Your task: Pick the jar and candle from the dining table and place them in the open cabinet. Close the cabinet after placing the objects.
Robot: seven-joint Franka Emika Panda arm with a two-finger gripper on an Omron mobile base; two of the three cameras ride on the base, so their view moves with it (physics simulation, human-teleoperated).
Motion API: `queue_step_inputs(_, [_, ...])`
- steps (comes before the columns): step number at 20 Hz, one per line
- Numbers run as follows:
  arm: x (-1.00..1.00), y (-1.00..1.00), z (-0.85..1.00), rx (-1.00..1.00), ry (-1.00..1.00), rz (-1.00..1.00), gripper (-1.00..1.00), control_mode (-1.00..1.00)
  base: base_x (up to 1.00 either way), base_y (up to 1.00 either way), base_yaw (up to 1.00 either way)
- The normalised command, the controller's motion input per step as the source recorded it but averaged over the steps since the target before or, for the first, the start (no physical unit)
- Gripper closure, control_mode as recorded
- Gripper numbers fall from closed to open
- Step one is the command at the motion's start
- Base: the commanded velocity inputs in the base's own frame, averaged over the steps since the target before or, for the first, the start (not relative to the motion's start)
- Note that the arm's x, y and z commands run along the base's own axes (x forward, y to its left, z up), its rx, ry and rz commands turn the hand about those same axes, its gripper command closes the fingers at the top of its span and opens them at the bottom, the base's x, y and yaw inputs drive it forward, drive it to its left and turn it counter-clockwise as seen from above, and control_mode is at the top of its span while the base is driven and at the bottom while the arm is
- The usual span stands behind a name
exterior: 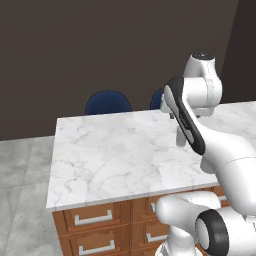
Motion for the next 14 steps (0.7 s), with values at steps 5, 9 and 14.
queue_step_inputs(5, [-0.09,-0.27,-0.16,0.03,0.04,-0.26,-1.0,-1.0,0.0,0.0,0.0])
queue_step_inputs(9, [-0.07,-0.31,-0.16,0.02,0.07,-0.25,-1.0,-1.0,0.0,0.0,0.0])
queue_step_inputs(14, [-0.02,-0.38,-0.17,0.01,0.1,-0.19,-1.0,-1.0,0.0,0.0,0.0])
